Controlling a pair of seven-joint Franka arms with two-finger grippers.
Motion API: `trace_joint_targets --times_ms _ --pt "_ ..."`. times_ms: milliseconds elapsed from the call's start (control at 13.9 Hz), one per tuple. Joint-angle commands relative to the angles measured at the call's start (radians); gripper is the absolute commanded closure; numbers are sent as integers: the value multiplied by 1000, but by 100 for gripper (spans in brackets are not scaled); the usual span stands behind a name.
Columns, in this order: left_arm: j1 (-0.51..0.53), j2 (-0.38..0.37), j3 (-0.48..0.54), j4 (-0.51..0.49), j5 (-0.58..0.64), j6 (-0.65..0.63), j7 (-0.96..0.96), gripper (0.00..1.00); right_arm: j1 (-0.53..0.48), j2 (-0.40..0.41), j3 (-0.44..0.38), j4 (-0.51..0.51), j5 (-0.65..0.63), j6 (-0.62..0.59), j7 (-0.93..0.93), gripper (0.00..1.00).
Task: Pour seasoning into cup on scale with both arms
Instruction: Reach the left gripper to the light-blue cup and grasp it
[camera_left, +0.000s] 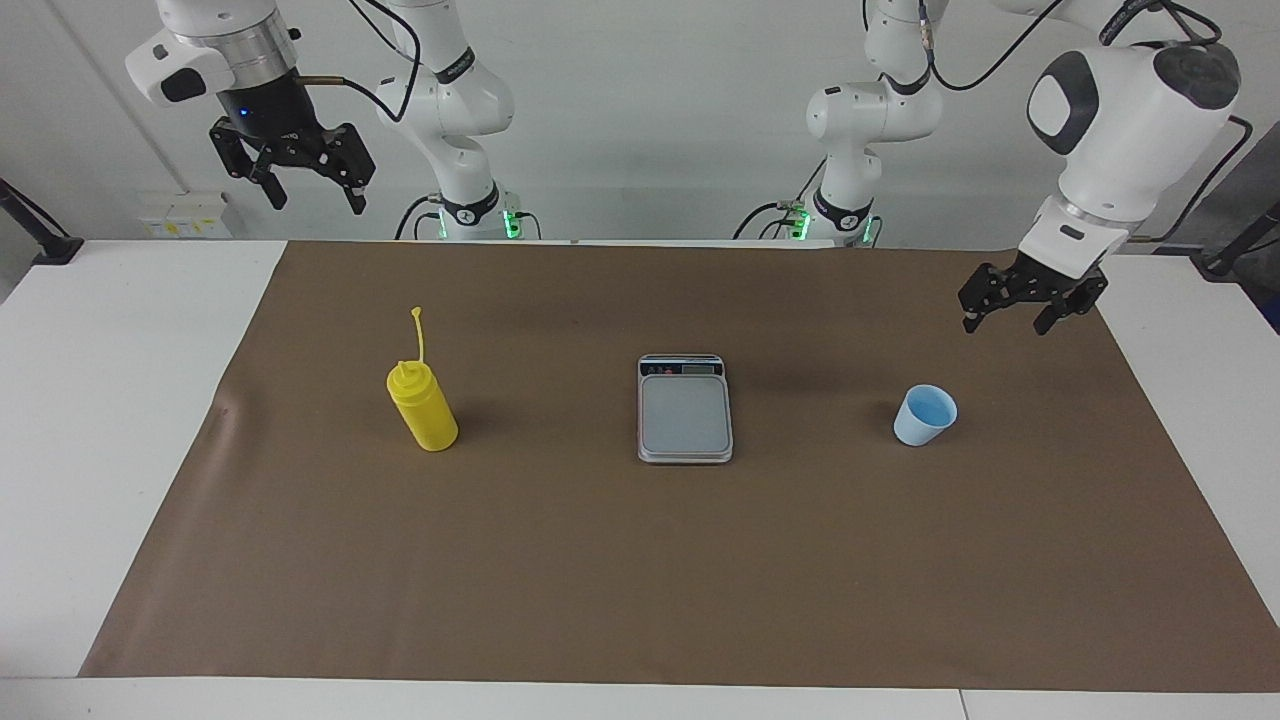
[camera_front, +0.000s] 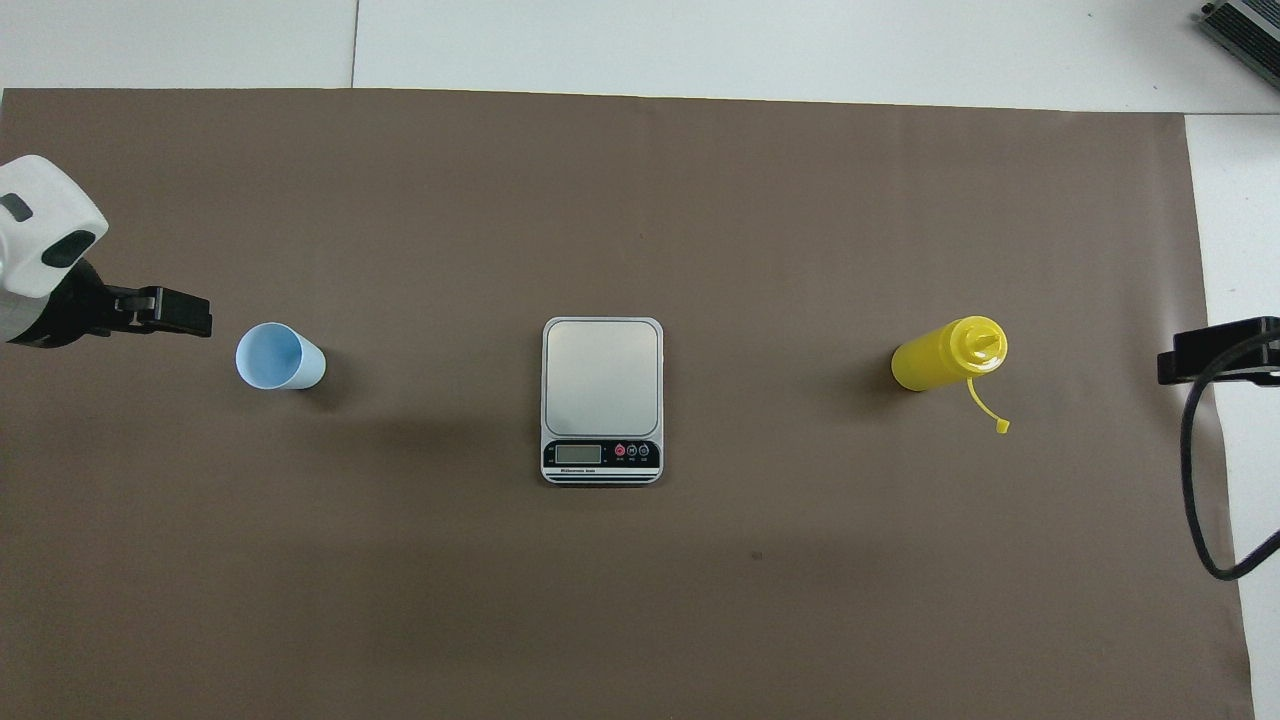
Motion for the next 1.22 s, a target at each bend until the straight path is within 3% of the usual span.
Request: trace_joint_targets --times_ms 0,359,575,1150 --pt "10 24 -2 -63 -11 89 -40 0 -3 -16 -4 -21 19 -4 -25 0" --pt "56 38 -2 -210 -11 253 -46 0 -3 -18 -4 -21 19 -4 -25 0" --pt "54 55 -5 -258 -13 310 -153 0 -3 -18 -4 -21 19 -4 -25 0" --pt "37 149 -5 -266 -51 393 -236 1 -3 -18 -4 -21 17 -2 -25 0"
